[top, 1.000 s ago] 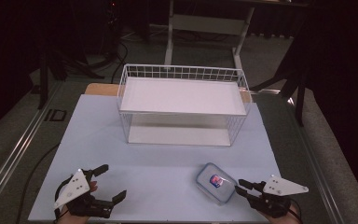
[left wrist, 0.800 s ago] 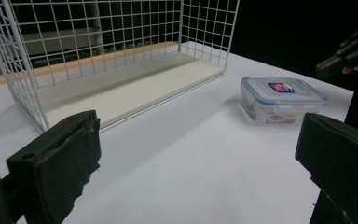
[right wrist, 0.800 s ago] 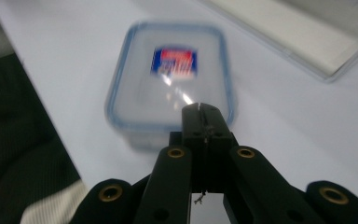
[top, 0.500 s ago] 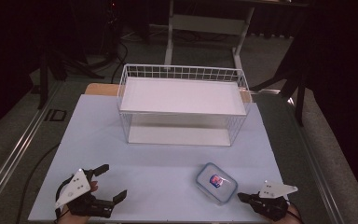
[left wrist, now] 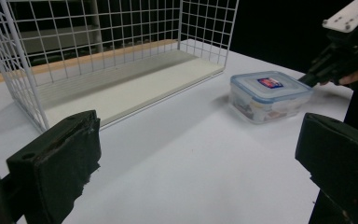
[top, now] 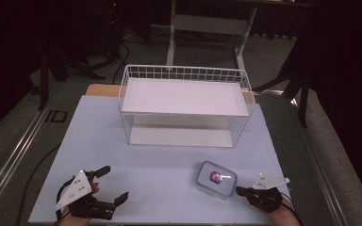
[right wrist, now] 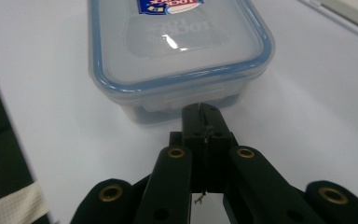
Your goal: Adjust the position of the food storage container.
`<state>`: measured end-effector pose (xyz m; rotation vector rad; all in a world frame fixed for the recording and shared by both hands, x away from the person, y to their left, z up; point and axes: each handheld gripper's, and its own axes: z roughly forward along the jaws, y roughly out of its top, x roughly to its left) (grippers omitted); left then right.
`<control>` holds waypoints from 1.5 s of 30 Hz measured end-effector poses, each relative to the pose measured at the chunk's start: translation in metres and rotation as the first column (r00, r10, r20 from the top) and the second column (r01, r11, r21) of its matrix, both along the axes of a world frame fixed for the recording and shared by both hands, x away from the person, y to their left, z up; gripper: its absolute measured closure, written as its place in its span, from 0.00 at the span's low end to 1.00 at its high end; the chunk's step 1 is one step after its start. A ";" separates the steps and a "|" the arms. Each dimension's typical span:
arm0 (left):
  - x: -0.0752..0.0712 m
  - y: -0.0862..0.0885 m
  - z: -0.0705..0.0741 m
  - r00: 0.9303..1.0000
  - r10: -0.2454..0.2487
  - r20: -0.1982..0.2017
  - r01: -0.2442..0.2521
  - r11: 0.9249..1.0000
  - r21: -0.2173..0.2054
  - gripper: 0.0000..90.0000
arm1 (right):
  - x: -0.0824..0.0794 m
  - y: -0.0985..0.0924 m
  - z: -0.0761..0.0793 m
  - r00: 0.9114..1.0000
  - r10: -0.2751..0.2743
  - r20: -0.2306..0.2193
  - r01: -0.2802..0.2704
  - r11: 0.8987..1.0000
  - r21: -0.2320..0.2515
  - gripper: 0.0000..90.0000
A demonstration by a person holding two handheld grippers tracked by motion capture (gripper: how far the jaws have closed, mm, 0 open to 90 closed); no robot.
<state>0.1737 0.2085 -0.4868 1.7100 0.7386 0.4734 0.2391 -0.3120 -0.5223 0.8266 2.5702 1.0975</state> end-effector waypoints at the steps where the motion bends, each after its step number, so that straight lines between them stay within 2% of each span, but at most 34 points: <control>1: 0.000 0.000 0.000 1.000 0.000 0.000 0.000 1.000 0.004 0.01 | 0.003 0.002 0.000 1.000 -0.001 -0.001 0.001 1.000 -0.003 1.00; 12: 0.000 0.000 -0.001 1.000 -0.003 -0.001 0.003 1.000 0.004 0.01 | 0.029 0.019 0.000 1.000 -0.010 0.005 0.010 1.000 -0.008 1.00; 14: 0.000 -0.001 -0.001 1.000 -0.004 -0.004 0.004 1.000 0.005 0.01 | 0.035 0.019 -0.002 1.000 -0.026 0.007 0.026 1.000 -0.009 1.00; 20: 0.000 -0.002 -0.002 1.000 -0.008 -0.007 0.008 1.000 0.011 0.01 | 0.030 0.010 0.002 0.998 -0.067 0.022 0.067 0.997 -0.032 1.00; 26: 0.000 -0.003 -0.001 1.000 -0.009 -0.005 0.009 1.000 0.014 0.01 | 0.025 0.011 0.006 0.998 -0.062 0.026 0.062 0.998 -0.023 1.00; 33: -0.001 -0.002 -0.002 1.000 -0.010 -0.010 0.011 1.000 0.011 0.01 | 0.032 0.025 0.002 0.998 -0.059 0.013 0.060 0.998 -0.037 1.00; 45: 0.001 -0.004 -0.003 1.000 -0.019 -0.019 0.020 1.000 0.016 0.01 | 0.049 0.045 -0.001 0.998 -0.056 -0.018 0.055 0.998 -0.032 1.00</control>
